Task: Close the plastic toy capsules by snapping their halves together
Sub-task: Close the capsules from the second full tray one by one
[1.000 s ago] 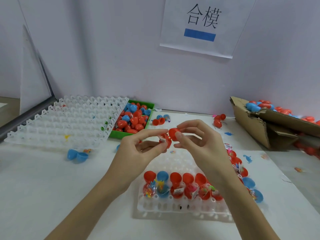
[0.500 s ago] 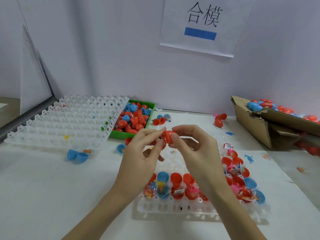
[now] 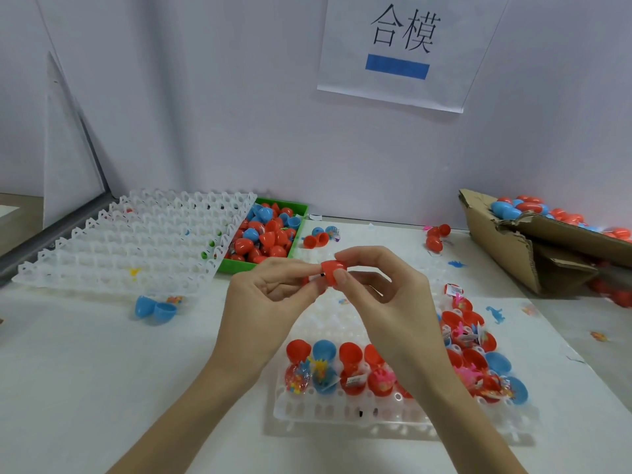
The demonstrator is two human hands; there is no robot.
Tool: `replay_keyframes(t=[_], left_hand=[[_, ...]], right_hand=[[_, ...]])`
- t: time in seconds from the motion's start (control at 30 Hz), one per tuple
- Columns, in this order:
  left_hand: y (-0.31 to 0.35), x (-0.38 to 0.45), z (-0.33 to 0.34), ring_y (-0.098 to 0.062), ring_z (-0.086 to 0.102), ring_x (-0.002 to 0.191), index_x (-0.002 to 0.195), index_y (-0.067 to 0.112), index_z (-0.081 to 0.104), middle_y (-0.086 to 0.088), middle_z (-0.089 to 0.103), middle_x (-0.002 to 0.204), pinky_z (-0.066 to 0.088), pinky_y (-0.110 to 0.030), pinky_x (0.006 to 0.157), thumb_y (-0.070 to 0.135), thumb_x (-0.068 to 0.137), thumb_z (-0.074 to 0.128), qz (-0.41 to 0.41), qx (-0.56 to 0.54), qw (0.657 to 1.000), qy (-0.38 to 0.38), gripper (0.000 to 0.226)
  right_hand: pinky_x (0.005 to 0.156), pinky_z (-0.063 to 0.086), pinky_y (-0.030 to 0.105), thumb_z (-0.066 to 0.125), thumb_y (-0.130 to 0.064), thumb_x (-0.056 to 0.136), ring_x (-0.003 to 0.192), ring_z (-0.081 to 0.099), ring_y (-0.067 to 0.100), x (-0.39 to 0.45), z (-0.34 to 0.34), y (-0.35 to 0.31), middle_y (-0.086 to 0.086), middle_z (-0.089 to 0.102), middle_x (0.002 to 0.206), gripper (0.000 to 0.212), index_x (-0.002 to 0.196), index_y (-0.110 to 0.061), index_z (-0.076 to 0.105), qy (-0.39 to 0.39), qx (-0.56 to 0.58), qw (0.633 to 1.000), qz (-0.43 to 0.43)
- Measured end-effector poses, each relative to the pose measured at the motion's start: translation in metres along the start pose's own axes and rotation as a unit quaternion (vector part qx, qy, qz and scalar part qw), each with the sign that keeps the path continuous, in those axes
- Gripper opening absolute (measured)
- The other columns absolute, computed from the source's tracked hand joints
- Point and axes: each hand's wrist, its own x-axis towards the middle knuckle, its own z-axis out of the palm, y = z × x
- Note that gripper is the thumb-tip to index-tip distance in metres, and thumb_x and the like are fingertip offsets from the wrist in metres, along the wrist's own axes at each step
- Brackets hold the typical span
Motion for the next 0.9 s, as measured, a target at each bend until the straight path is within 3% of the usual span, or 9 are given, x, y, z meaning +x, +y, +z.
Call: replay_keyframes(t=[0.13, 0.3, 0.4, 0.5, 0.73, 0.9], left_hand=[[0.002, -0.002, 0.0, -0.009, 0.077, 0.085, 0.094, 0.03, 0.081, 0.01, 0.08, 0.086, 0.059, -0.014, 0.072, 0.04, 0.067, 0.085, -0.014, -0.015, 0.999, 0.033, 0.029], [0.003, 0.001, -0.004, -0.019, 0.078, 0.078, 0.086, 0.025, 0.076, 0.001, 0.079, 0.083, 0.061, -0.02, 0.072, 0.021, 0.075, 0.089, -0.007, -0.024, 0.999, 0.027, 0.017], [0.006, 0.001, -0.005, -0.018, 0.078, 0.074, 0.084, 0.028, 0.08, 0.003, 0.08, 0.081, 0.059, -0.016, 0.068, 0.038, 0.068, 0.086, -0.008, -0.025, 0.999, 0.024, 0.02], [0.006, 0.002, -0.006, -0.015, 0.078, 0.074, 0.086, 0.026, 0.082, 0.004, 0.08, 0.081, 0.058, -0.015, 0.067, 0.036, 0.07, 0.085, -0.008, -0.013, 1.0, 0.015, 0.019], [0.011, -0.003, -0.001, -0.009, 0.077, 0.09, 0.106, 0.028, 0.08, 0.013, 0.081, 0.093, 0.058, -0.014, 0.077, 0.032, 0.078, 0.08, 0.009, 0.011, 0.999, -0.052, 0.028], [0.009, -0.001, -0.003, -0.011, 0.076, 0.091, 0.108, 0.022, 0.081, 0.013, 0.08, 0.094, 0.058, -0.014, 0.078, 0.018, 0.083, 0.084, 0.049, 0.056, 0.996, -0.04, 0.026]], right_hand=[[0.084, 0.057, 0.017, 0.076, -0.018, 0.09, 0.098, 0.071, 0.008, -0.001, 0.004, 0.0, -0.01, 0.073, 0.106, 0.02, 0.108, -0.022, 0.071, -0.009, -0.047, 0.998, -0.041], [0.086, 0.057, 0.016, 0.074, -0.021, 0.089, 0.099, 0.071, 0.007, -0.002, 0.003, -0.001, -0.015, 0.074, 0.101, 0.019, 0.107, -0.024, 0.07, -0.028, -0.044, 0.997, -0.05], [0.087, 0.057, 0.016, 0.069, -0.032, 0.085, 0.099, 0.071, 0.004, -0.002, 0.005, -0.002, -0.017, 0.073, 0.101, 0.022, 0.106, -0.028, 0.067, -0.027, -0.064, 0.996, -0.054], [0.085, 0.057, 0.015, 0.069, -0.034, 0.084, 0.098, 0.071, 0.003, -0.003, 0.006, -0.002, -0.017, 0.073, 0.1, 0.024, 0.107, -0.027, 0.068, -0.011, -0.06, 0.997, -0.054], [0.08, 0.059, 0.02, 0.073, -0.022, 0.092, 0.093, 0.075, 0.011, 0.0, -0.004, -0.006, -0.008, 0.077, 0.096, 0.013, 0.106, -0.022, 0.073, 0.019, 0.045, 0.999, 0.011], [0.074, 0.058, 0.016, 0.072, -0.022, 0.092, 0.091, 0.076, 0.011, -0.001, -0.005, -0.007, -0.006, 0.078, 0.095, 0.013, 0.105, -0.021, 0.073, 0.004, 0.094, 0.993, 0.067]])
